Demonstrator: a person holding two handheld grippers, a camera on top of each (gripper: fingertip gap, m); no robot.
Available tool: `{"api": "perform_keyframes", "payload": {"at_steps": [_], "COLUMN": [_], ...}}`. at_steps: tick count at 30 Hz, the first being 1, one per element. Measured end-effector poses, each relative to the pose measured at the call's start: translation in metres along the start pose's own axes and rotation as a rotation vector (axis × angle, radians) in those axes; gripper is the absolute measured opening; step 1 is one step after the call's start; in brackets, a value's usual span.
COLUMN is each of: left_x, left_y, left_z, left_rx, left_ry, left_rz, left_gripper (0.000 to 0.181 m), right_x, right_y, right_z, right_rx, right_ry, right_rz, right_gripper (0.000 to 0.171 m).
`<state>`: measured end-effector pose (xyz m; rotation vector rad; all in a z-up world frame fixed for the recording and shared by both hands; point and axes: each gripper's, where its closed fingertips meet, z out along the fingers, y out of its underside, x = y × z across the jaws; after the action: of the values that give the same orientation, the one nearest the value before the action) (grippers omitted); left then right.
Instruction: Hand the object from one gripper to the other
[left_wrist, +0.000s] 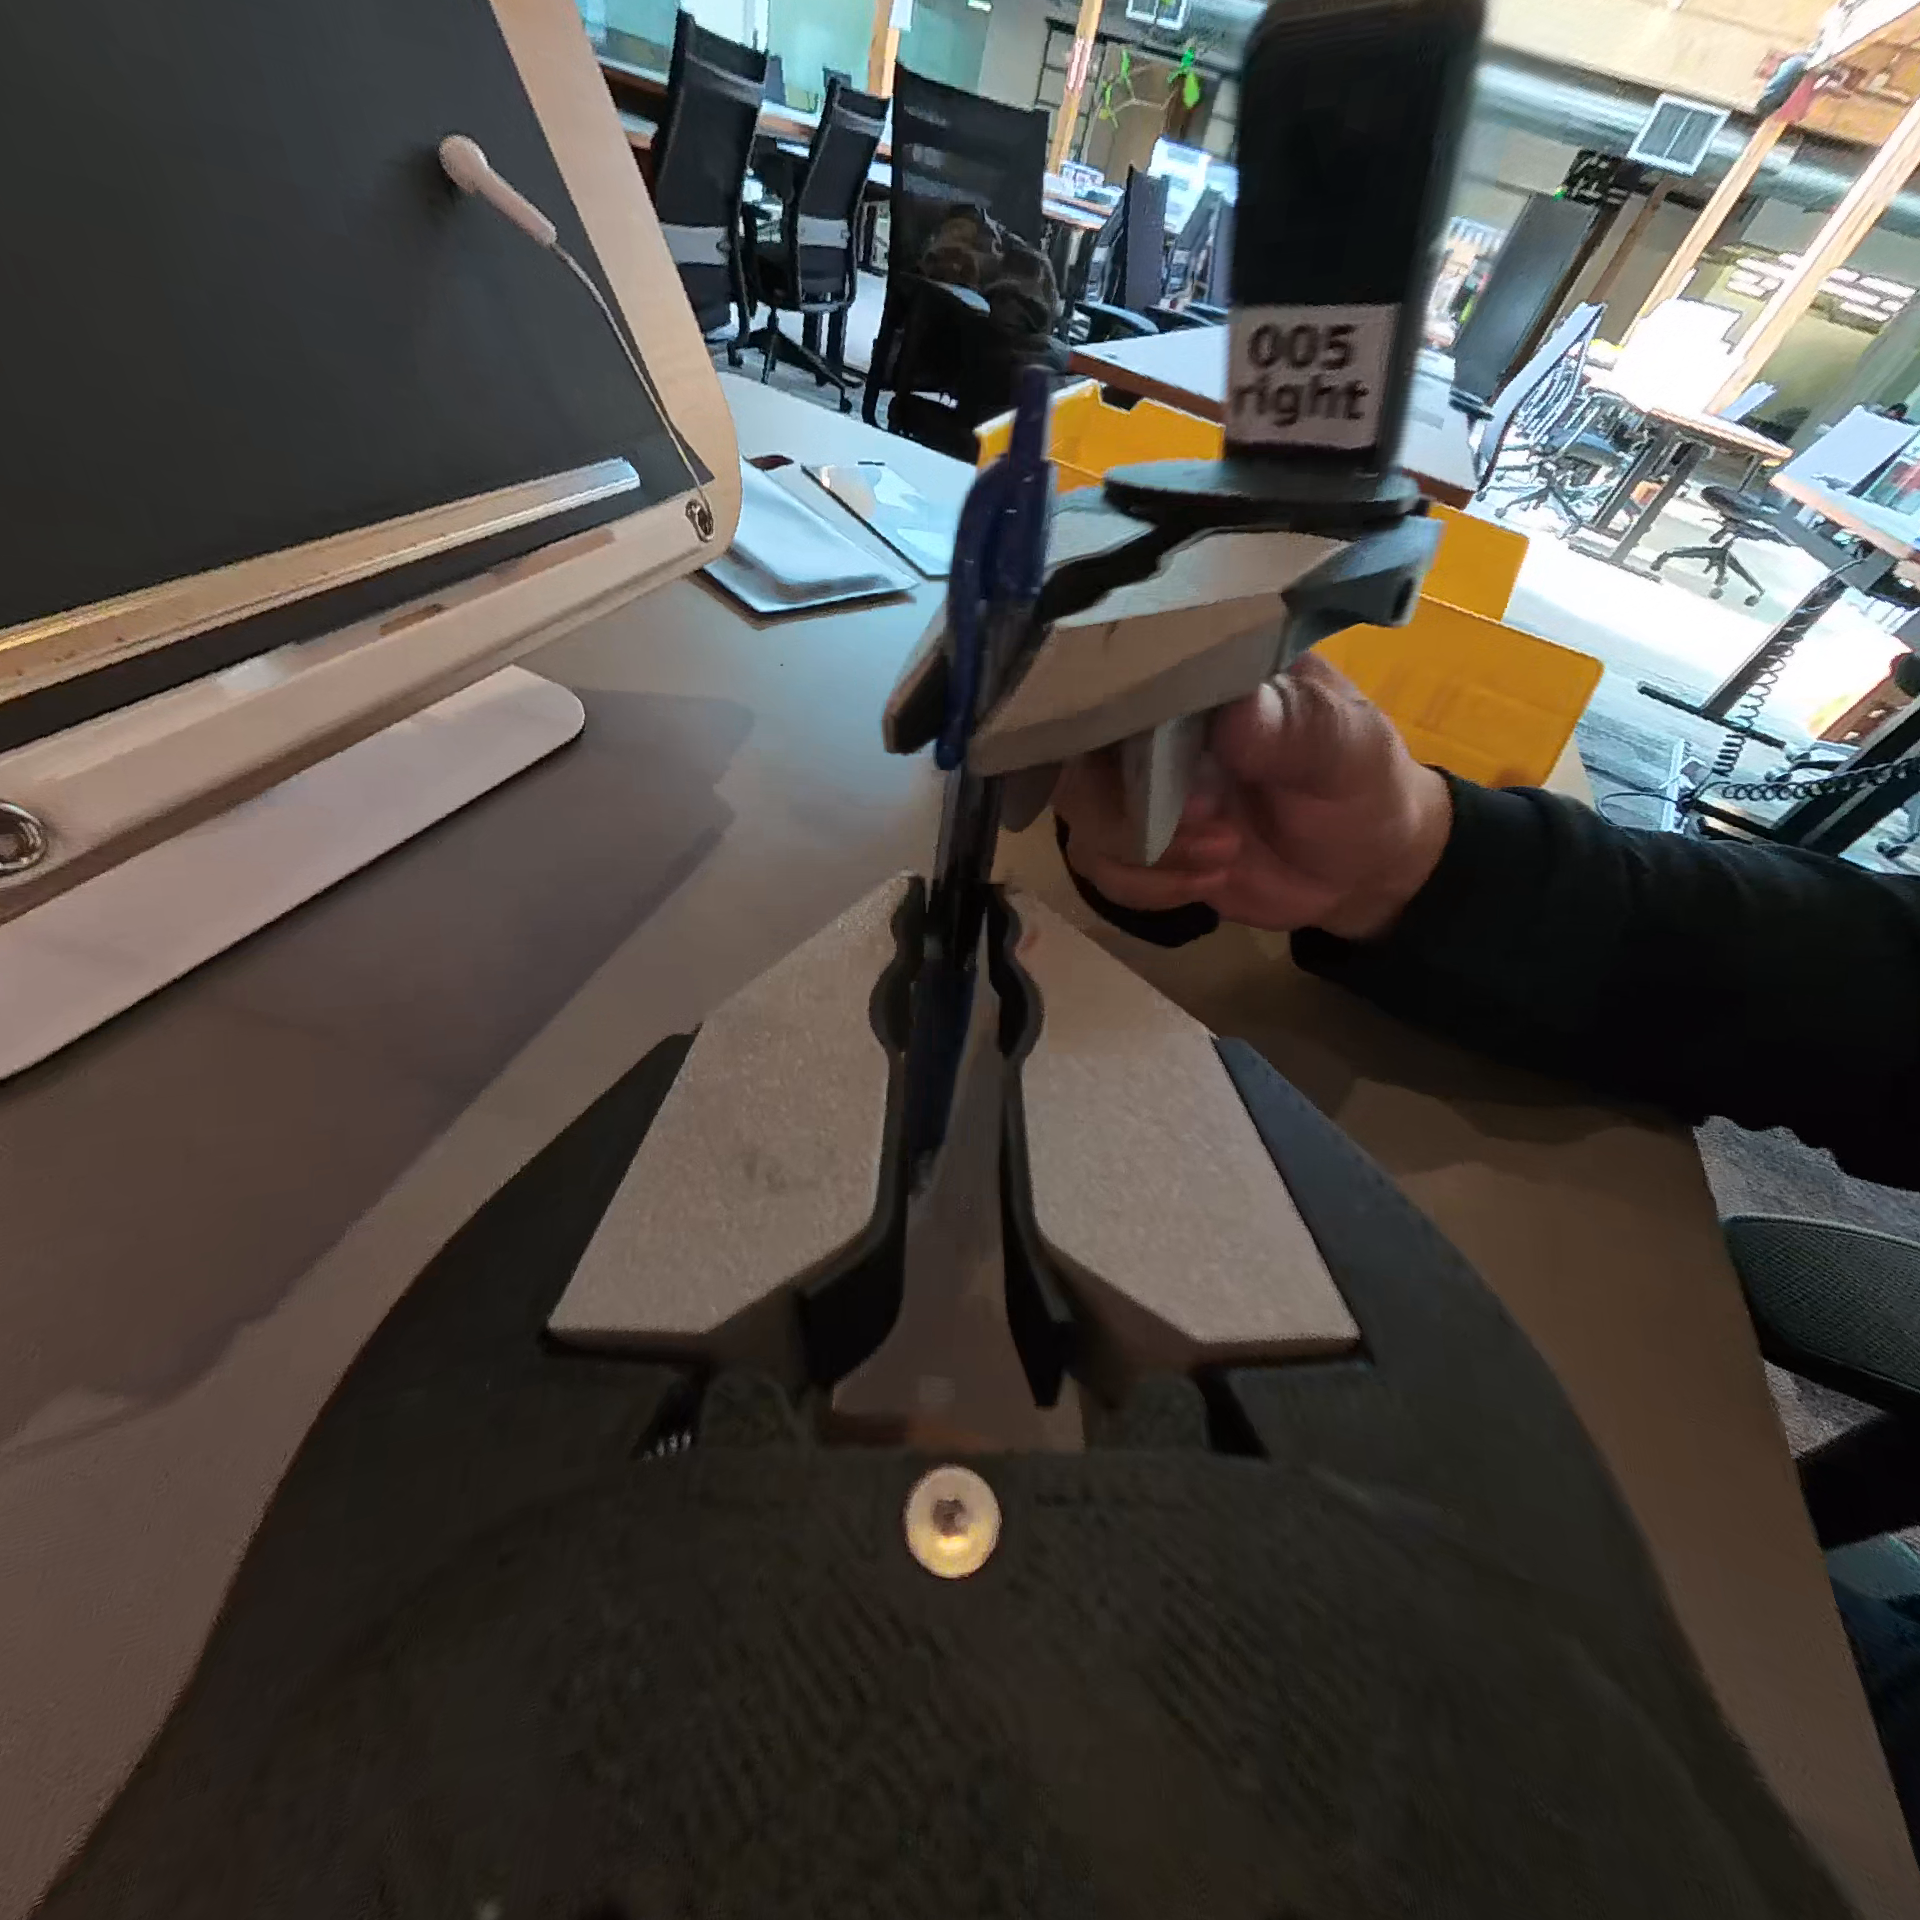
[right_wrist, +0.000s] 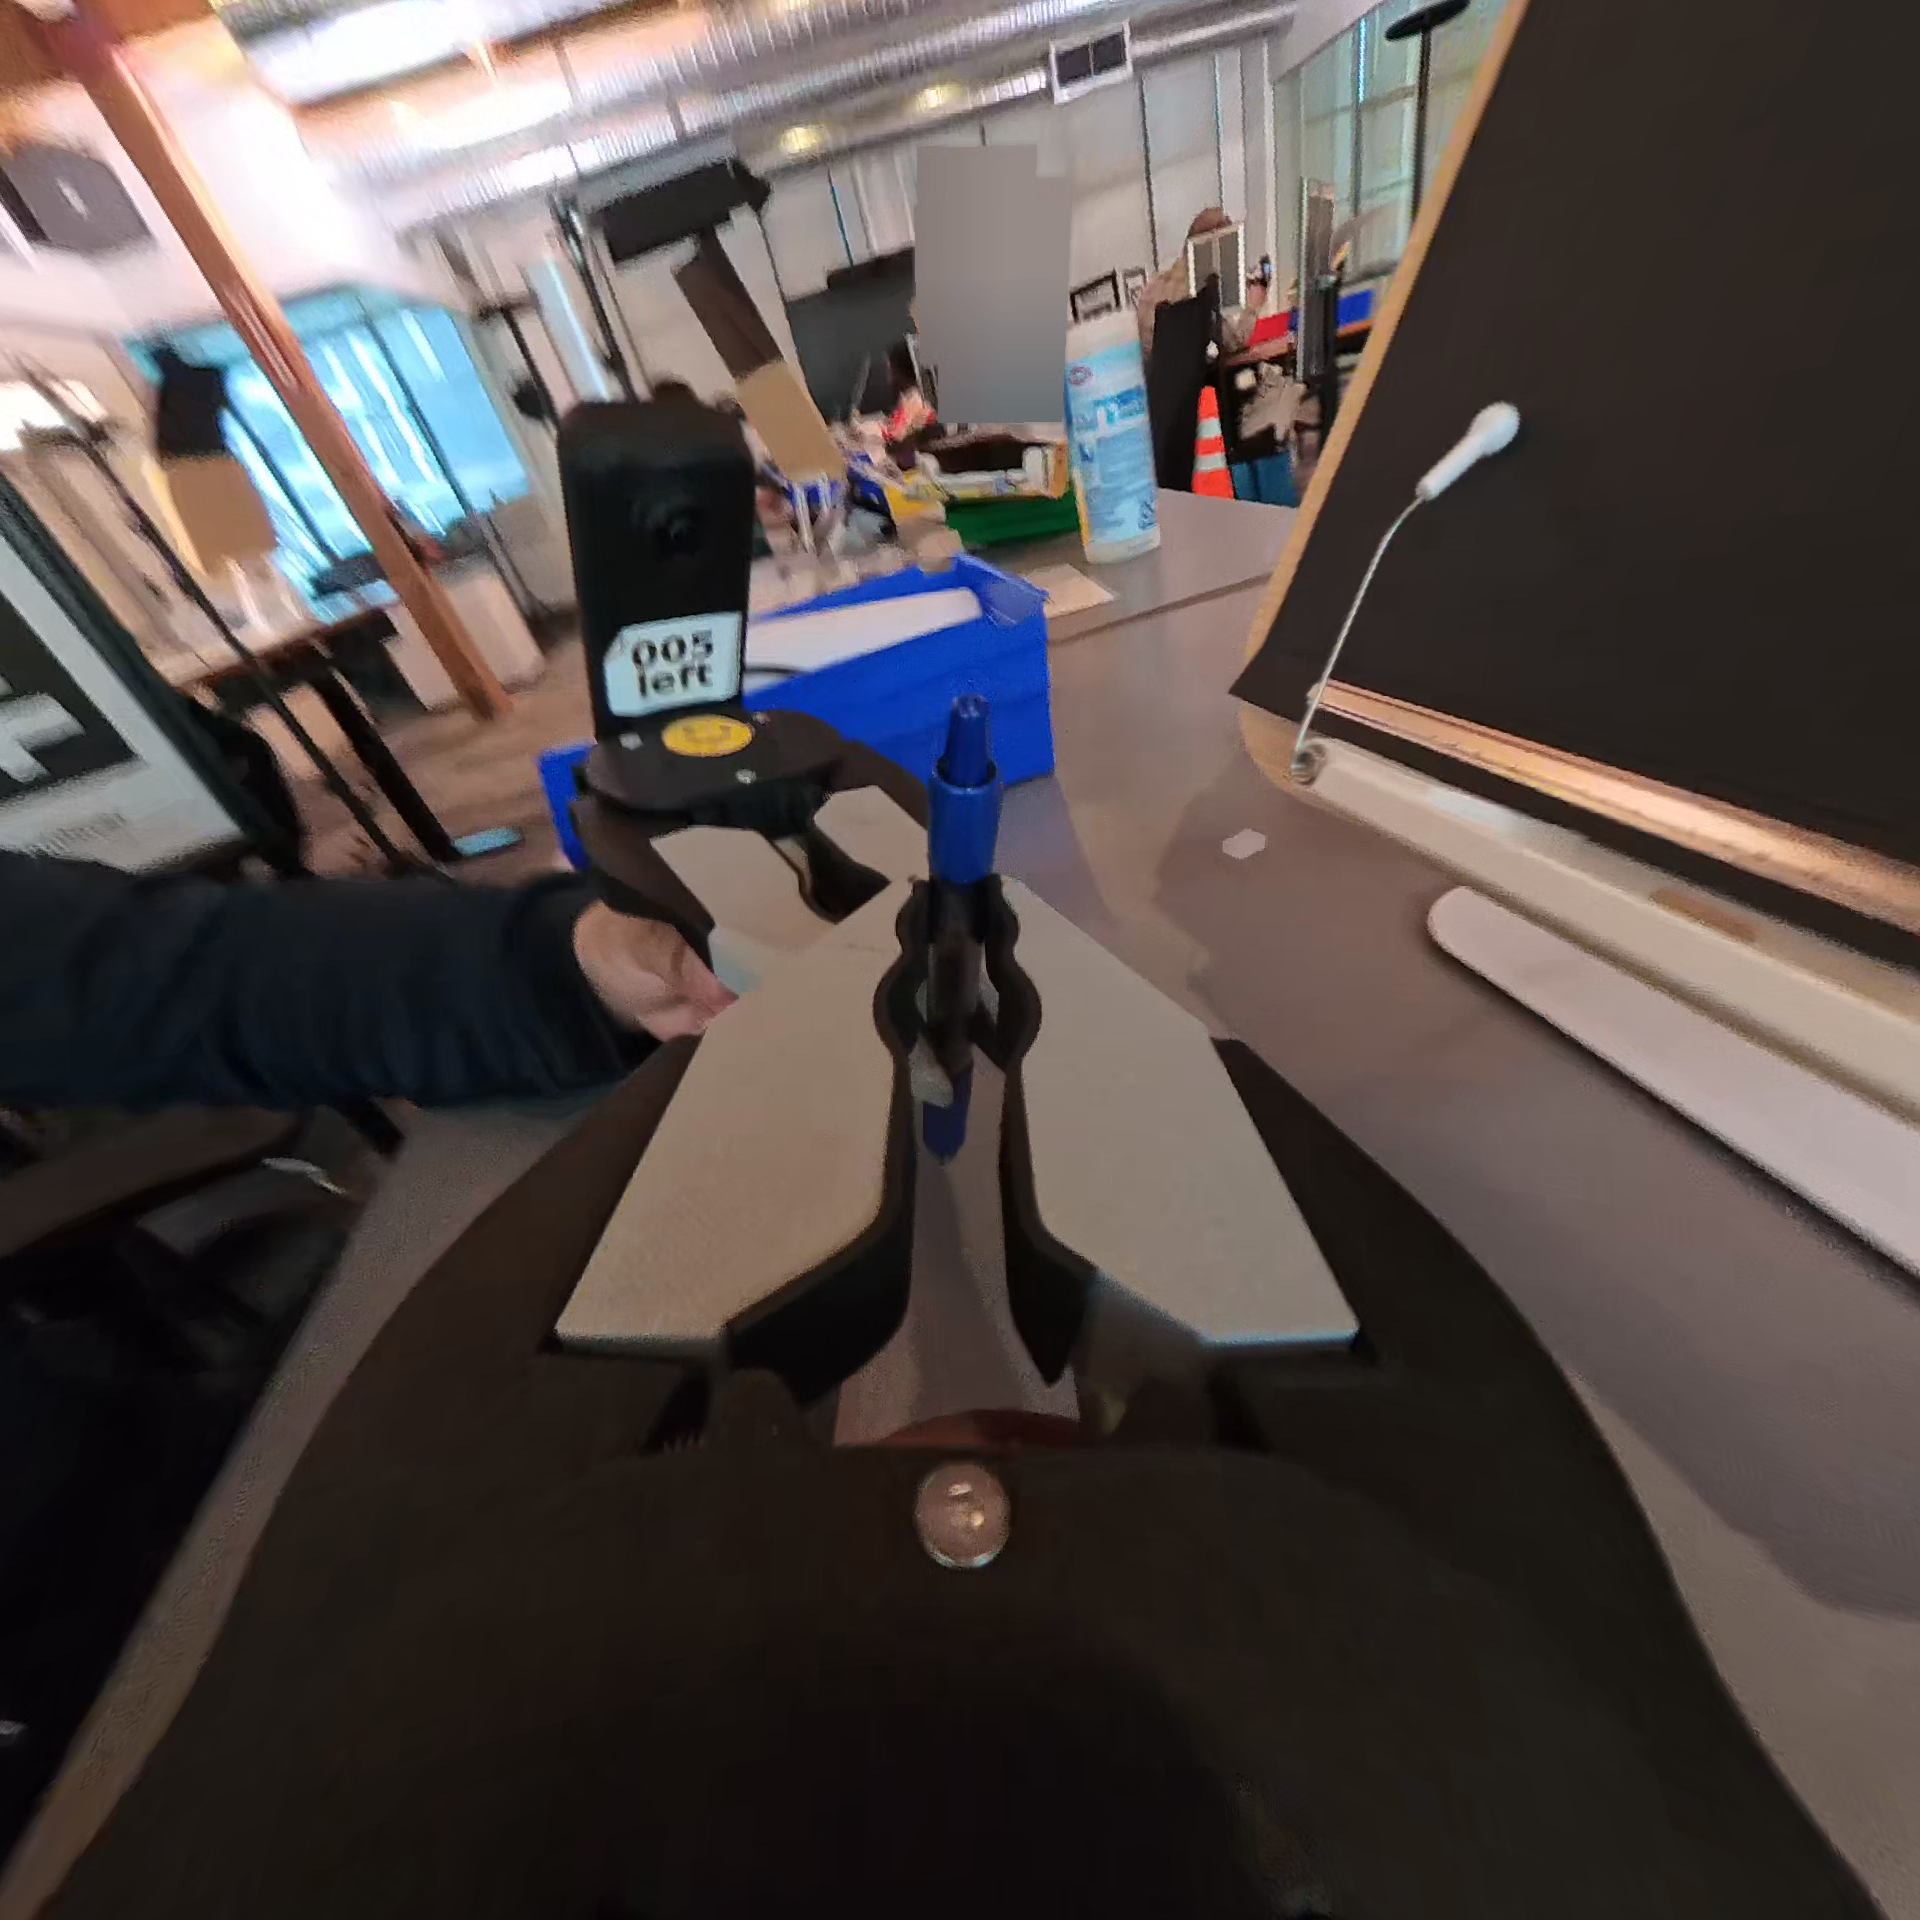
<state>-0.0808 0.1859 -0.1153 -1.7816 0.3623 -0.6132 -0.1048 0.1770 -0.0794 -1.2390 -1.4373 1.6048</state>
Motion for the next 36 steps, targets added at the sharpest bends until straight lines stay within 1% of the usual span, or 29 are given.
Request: {"api": "perform_keyframes", "payload": {"at_steps": [2,4,5,8,9,11,13,15,17,19,20,21,22,23,24,26,29,31,33,34,36], "left_x": [-0.003,-0.005,-0.006,-0.008,-0.007,-0.007,-0.006,-0.005,-0.005,-0.007,-0.008,-0.008,-0.009,-0.009,-0.009,-0.011,-0.013,-0.017,-0.021,-0.025,-0.033], "left_y": [-0.004,-0.010,-0.012,-0.017,-0.018,-0.014,-0.008,-0.005,-0.005,-0.007,-0.006,-0.005,-0.002,0.000,-0.001,-0.003,-0.003,-0.003,-0.005,-0.008,-0.018], "left_z": [-0.003,-0.010,-0.013,-0.020,-0.020,-0.018,-0.015,-0.012,-0.012,-0.013,-0.013,-0.012,-0.010,-0.009,-0.009,-0.011,-0.011,-0.012,-0.014,-0.016,-0.025], "left_rx": [0.026,0.063,0.070,0.091,0.094,0.071,0.037,0.021,0.022,0.033,0.031,0.020,0.003,-0.006,0.004,0.018,0.009,0.005,0.015,0.029,0.089], "left_ry": [-0.004,0.025,0.052,0.106,0.119,0.108,0.084,0.055,0.023,-0.024,-0.038,-0.049,-0.060,-0.059,-0.065,-0.091,-0.117,-0.156,-0.190,-0.211,-0.256], "left_rz": [-0.025,-0.078,-0.117,-0.211,-0.219,-0.211,-0.177,-0.130,-0.072,-0.010,0.013,0.024,0.030,0.040,0.050,0.085,0.128,0.169,0.203,0.206,0.201], "left_gripper": [0.011,0.024,0.027,0.041,0.042,0.045,0.051,0.048,0.034,0.030,0.033,0.044,0.046,0.044,0.038,0.018,0.016,0.013,0.013,0.013,0.013], "right_x": [0.003,0.014,0.020,0.043,0.047,0.049,0.046,0.042,0.040,0.037,0.037,0.036,0.036,0.036,0.038,0.037,0.036,0.037,0.035,0.033,0.020], "right_y": [-0.003,-0.006,-0.005,0.009,0.014,0.024,0.029,0.026,0.023,0.025,0.026,0.028,0.028,0.028,0.028,0.030,0.031,0.033,0.034,0.033,0.027], "right_z": [-0.004,-0.011,-0.014,-0.021,-0.021,-0.014,-0.006,-0.003,-0.003,-0.002,0.000,0.001,0.003,0.004,0.003,0.005,0.005,0.005,0.004,0.002,0.002], "right_rx": [-0.036,-0.078,-0.125,-0.371,-0.454,-0.558,-0.593,-0.584,-0.583,-0.595,-0.603,-0.607,-0.603,-0.606,-0.617,-0.622,-0.625,-0.601,-0.544,-0.503,-0.382], "right_ry": [0.099,0.258,0.352,0.635,0.700,0.750,0.749,0.754,0.763,0.756,0.752,0.749,0.750,0.752,0.758,0.749,0.746,0.723,0.673,0.638,0.502], "right_rz": [-0.143,-0.321,-0.434,-0.860,-1.003,-1.213,-1.302,-1.335,-1.367,-1.402,-1.414,-1.418,-1.419,-1.419,-1.420,-1.429,-1.425,-1.368,-1.239,-1.142,-0.865], "right_gripper": [0.007,0.006,0.006,0.006,0.007,0.007,0.007,0.007,0.007,0.007,0.007,0.007,0.007,0.007,0.007,0.007,0.008,0.009,0.010,0.010,0.011]}}
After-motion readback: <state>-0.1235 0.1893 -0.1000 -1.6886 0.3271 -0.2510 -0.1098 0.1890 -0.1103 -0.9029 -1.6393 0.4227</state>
